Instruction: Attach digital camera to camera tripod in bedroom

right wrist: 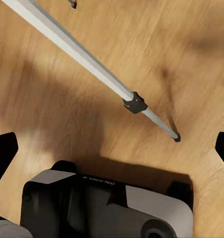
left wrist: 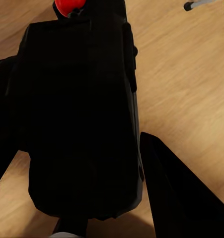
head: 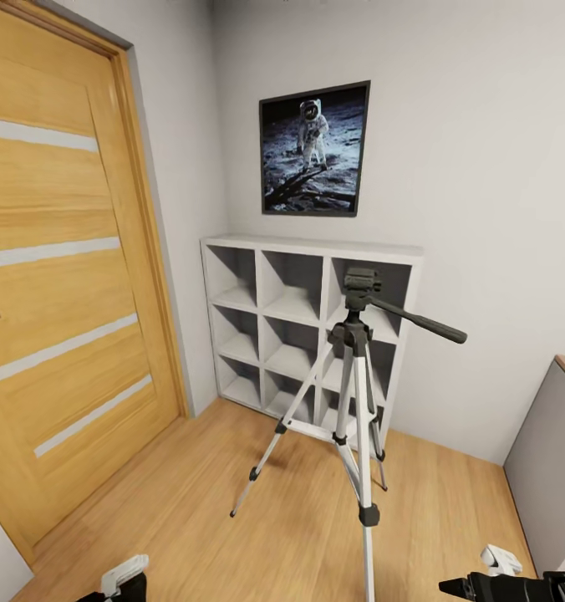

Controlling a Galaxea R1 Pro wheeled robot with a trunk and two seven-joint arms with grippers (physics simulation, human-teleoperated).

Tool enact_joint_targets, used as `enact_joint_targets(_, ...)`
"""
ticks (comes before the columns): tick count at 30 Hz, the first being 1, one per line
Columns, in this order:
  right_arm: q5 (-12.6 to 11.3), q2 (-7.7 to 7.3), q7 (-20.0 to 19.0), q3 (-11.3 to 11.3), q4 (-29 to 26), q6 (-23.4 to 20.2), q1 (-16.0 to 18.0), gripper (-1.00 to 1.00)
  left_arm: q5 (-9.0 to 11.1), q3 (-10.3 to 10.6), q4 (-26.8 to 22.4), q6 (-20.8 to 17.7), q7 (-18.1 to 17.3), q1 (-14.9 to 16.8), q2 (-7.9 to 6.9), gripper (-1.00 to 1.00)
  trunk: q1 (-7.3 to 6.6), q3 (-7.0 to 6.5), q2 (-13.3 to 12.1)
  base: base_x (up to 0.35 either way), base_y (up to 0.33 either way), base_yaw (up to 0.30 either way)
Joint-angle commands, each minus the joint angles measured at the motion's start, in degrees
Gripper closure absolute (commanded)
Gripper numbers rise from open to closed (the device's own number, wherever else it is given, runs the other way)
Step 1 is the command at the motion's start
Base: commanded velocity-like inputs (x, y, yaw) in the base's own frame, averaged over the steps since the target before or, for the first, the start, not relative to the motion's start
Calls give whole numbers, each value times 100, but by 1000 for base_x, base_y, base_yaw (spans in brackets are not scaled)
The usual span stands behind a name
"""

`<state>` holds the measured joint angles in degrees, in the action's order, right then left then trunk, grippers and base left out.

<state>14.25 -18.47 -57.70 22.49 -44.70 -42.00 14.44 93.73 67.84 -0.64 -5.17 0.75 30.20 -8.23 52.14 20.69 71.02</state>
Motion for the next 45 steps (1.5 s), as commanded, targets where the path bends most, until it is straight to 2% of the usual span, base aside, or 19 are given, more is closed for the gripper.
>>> enact_joint_targets(1, 57, 6, 0, 21, -5, -27, 6, -100, 4, 50, -6, -22, 14, 4, 11, 100, -22, -12, -37, 0, 0, 0)
enact_joint_targets(5, 58, 30, 252, 8, 39, -9, 6, -100, -19, 40, 6, -19, 14, 4, 27, 100, -110, -84, -198, 0, 0, 0)
enact_joint_targets(7, 60, 51, 509, -3, 203, 168, 6, -100, -3, 30, 26, -19, 23, 4, 22, 100, -154, -120, -278, 0, 0, 0)
enact_joint_targets(12, 60, 78, 841, -7, 302, 369, 6, -100, 3, 35, 17, -15, 32, 4, 34, 100, -264, -209, -478, 0, 0, 0)
enact_joint_targets(15, 55, 104, 1228, -7, 369, 432, 6, -100, 9, 36, 14, -12, 37, 4, 38, 100, -330, -263, -599, 0, 0, 0)
enact_joint_targets(16, 55, 118, 1619, -9, 624, 566, 6, -100, 12, 36, 10, -11, 39, 4, 43, 100, -352, -281, -639, 0, 0, 0)
enact_joint_targets(17, 60, 123, 1841, -15, 836, 696, 6, -100, 9, 39, 7, -10, 39, 4, 45, 100, -374, -299, -679, 0, 0, 0)
enact_joint_targets(18, 62, 125, 1943, -19, 959, 769, 6, -100, 8, 40, 6, -10, 39, 4, 46, 100, -396, -317, -719, 0, 0, 0)
enact_joint_targets(20, 78, 130, 2248, -32, 1549, 996, 6, -100, 6, 42, 4, -10, 39, 4, 48, 100, -440, -353, -799, 0, 0, 0)
enact_joint_targets(22, 103, 133, 2355, -46, 1875, 1074, 6, -100, 5, 41, 1, -10, 39, 4, 50, 100, -484, -389, -879, 0, 0, 0)
enact_joint_targets(24, 225, 138, 2501, -106, 2451, 1240, 6, -100, 7, 39, 2, -12, 40, 4, 79, 100, -528, -425, -960, 0, 0, 0)
enact_joint_targets(28, 421, 141, 2590, -182, 2936, 1747, 6, -100, 8, 37, 5, -17, 56, 4, 152, 100, -615, -497, -1120, 0, 0, 0)
enact_joint_targets(31, 504, 145, 2617, -209, 3094, 2062, 6, -100, 9, 36, 9, -27, 64, 4, 182, 100, -681, -550, -1240, 0, 0, 0)
enact_joint_targets(38, 525, 147, 2696, -212, 3139, 2232, 6, -100, 5, 36, 12, -36, 66, 4, 189, 100, -835, -676, -1521, 0, 0, 0)
enact_joint_targets(40, 513, 143, 2941, -202, 3209, 2501, 6, -100, 5, 36, 8, -36, 66, 4, 190, 100, -879, -712, -1601, 0, 0, 0)
enact_joint_targets(42, 498, 142, 3320, -195, 3565, 3037, 6, -100, 5, 36, 5, -36, 66, 4, 194, 100, -923, -748, -1682, 0, 0, 0)
enact_joint_targets(45, 502, 151, 3693, -202, 3903, 3519, 6, -100, 4, 36, 4, -36, 66, 4, 202, 100, -989, -802, -1802, 0, 0, 0)
